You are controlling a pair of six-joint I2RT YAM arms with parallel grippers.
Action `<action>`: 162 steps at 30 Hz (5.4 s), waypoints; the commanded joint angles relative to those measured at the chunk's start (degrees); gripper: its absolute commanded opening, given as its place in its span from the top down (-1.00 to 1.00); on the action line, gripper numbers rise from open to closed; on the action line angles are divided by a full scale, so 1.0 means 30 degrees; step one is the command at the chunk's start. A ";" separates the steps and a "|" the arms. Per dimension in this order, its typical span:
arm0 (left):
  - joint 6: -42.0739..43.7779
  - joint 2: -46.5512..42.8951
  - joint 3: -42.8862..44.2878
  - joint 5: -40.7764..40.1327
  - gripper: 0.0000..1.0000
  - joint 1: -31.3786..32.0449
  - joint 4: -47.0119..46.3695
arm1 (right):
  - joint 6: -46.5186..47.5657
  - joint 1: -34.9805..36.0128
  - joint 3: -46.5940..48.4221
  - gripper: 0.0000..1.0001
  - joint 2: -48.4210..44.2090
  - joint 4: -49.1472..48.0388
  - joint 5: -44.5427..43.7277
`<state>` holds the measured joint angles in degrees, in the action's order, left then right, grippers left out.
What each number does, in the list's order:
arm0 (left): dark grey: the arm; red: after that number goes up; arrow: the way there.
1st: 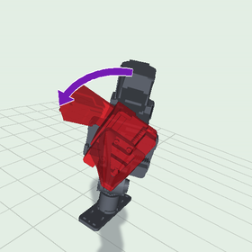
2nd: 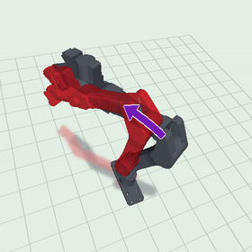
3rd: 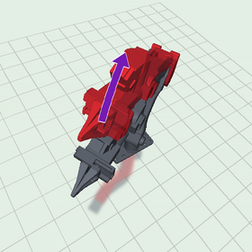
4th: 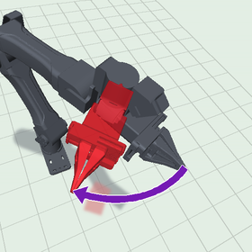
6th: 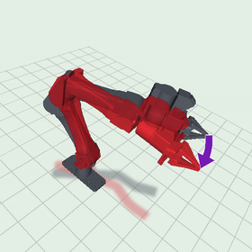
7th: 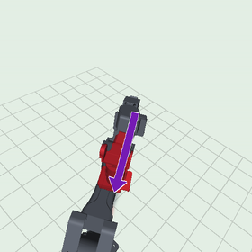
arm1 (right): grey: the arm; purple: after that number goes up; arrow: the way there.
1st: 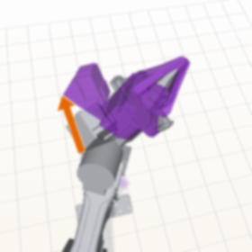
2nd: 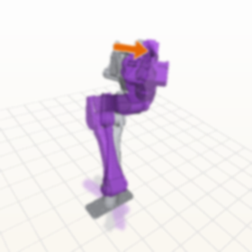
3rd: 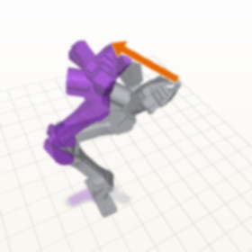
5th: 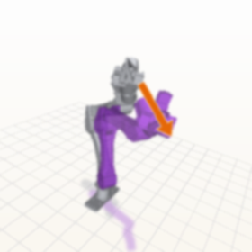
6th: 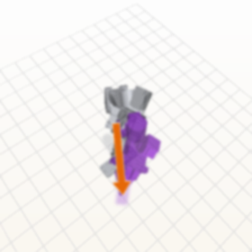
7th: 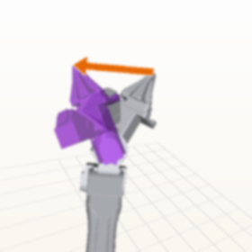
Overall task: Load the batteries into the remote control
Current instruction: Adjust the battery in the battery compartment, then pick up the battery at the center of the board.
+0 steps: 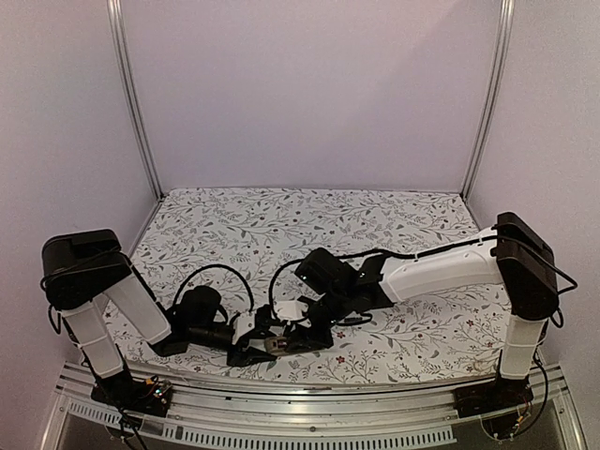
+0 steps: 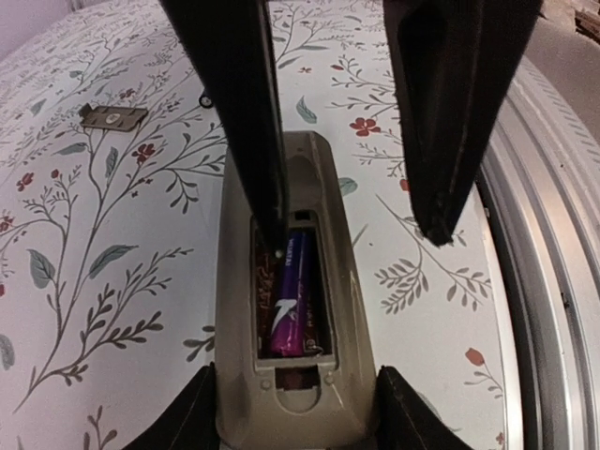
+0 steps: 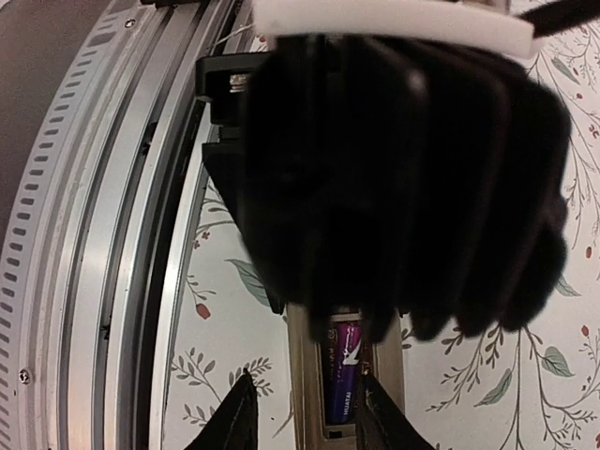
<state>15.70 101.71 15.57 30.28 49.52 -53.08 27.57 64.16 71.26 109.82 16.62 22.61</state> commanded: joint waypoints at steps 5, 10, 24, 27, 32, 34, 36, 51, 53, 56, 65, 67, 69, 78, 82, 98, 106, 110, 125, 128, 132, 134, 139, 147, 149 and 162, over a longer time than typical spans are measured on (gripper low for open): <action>0.1008 0.0142 -0.0582 0.0387 0.05 0.0209 -0.0009 | 0.0950 0.0688 0.0015 0.27 0.1619 -0.1258 -0.0602; 0.0976 0.0147 -0.0652 0.0655 0.05 0.0139 -0.0134 | 0.0481 0.0674 -0.0338 0.17 0.1872 -0.2422 -0.1232; 0.0919 -0.0397 -0.1003 0.2207 -0.13 -0.0713 -0.0692 | -0.0524 0.0996 -0.2678 0.11 0.1167 -0.4323 -0.2492; 0.1150 -0.0521 -0.0998 0.1525 -0.16 -0.0721 -0.0719 | 0.0187 0.1010 -0.2189 0.11 0.1652 -0.3400 -0.3557; -0.0191 -0.1377 -0.0973 -0.0237 -0.28 -0.0924 -0.0901 | 0.1562 0.1551 -0.1089 0.12 0.2528 -0.1461 -0.3919; -0.0840 -0.1664 -0.0987 -0.0690 -0.35 -0.1108 -0.0809 | 0.1878 0.1949 -0.1139 0.14 0.2668 -0.1353 -0.3914; -0.0944 -0.1883 -0.1145 -0.0629 -0.38 -0.1196 -0.0575 | 0.1900 0.2181 -0.1269 0.15 0.2719 -0.1114 -0.4078; 0.0279 -0.1974 -0.1159 0.2124 -0.51 -0.1195 0.1073 | 0.1480 0.2486 0.0855 0.29 0.3254 0.1641 -0.6477; 0.0561 -0.1949 -0.1185 0.2641 -0.55 -0.1093 0.1289 | 0.1642 0.2492 0.0948 0.37 0.3405 0.1821 -0.6403; 0.0850 -0.1715 -0.1236 0.2553 -0.58 -0.0889 0.1184 | 0.1629 0.2520 0.0833 0.47 0.3387 0.1965 -0.6226; 0.1034 -0.1156 -0.1207 0.1202 -0.53 -0.0584 0.0573 | 0.1219 0.2776 0.0257 1.00 0.3355 0.1375 -0.5360; 0.0985 -0.1149 -0.1207 0.0881 -0.49 -0.0568 0.0288 | 0.1061 0.2775 0.0107 1.00 0.3354 0.1176 -0.5325; 0.1040 -0.1177 -0.1283 0.0948 -0.47 -0.0529 -0.0150 | 0.0885 0.2784 -0.0108 1.00 0.3305 0.0818 -0.5164; 0.0887 -0.2158 -0.3079 0.1075 -0.47 -0.0608 -0.4792 | -0.0867 0.2493 -0.1092 1.00 0.3051 -0.0845 -0.4858; 0.0417 -0.2786 -0.3520 0.2640 -0.45 -0.0652 -0.4989 | -0.1314 0.2276 -0.1341 1.00 0.2850 -0.1379 -0.5098; -0.0144 -0.1382 -0.1722 0.1759 -0.47 -0.0654 -0.1921 | -0.1476 0.2168 -0.0482 0.47 0.2831 -0.1282 -0.5408; 0.0031 -0.1225 -0.1546 0.1628 -0.48 -0.0627 -0.1493 | -0.1340 0.2188 0.0616 0.30 0.2066 -0.1188 -0.5232; 0.0110 -0.1318 -0.1609 0.1737 -0.48 -0.0596 -0.1496 | -0.1280 0.2201 0.0795 0.23 0.1819 -0.1262 -0.4822; 0.0234 -0.1410 -0.1705 0.1735 -0.51 -0.0471 -0.1496 | -0.1630 0.1996 0.0147 0.01 -0.0323 -0.3560 -0.3762; 0.0218 -0.1435 -0.1705 0.1685 -0.50 -0.0480 -0.1518 | -0.1689 0.1894 0.0100 0.00 -0.0602 -0.3838 -0.3824; 0.0198 -0.1495 -0.1760 0.1571 -0.51 -0.0465 -0.1499 | -0.2141 0.1138 -0.0730 0.03 -0.1847 -0.3735 -0.3875; 0.0214 -0.1577 -0.1785 0.1522 -0.51 -0.0460 -0.1519 | -0.2515 0.0266 -0.1550 0.06 -0.2951 -0.2975 -0.3810; 0.0070 -0.1759 -0.1854 0.1292 -0.54 -0.0472 -0.1609 | -0.1119 -0.3063 -0.3057 0.09 -0.5752 0.1216 -0.3725; 0.0006 -0.2172 -0.1661 0.0025 -0.57 -0.0421 -0.0521 | 0.2589 -0.4143 -0.1791 0.10 -0.2997 0.5618 -0.5203; -0.0002 -0.2172 -0.1715 -0.0077 -0.57 -0.0421 -0.0665 | 0.3019 -0.4185 -0.1747 0.11 -0.2318 0.5949 -0.4971; 0.0115 -0.2235 -0.1881 0.0357 -0.59 -0.0412 -0.0770 | 0.3667 -0.4419 -0.2051 0.22 -0.0789 0.6059 -0.5285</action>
<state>15.84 96.01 10.28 31.07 47.68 -56.25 37.60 51.29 64.20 104.31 33.47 7.27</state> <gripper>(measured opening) 0.792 0.409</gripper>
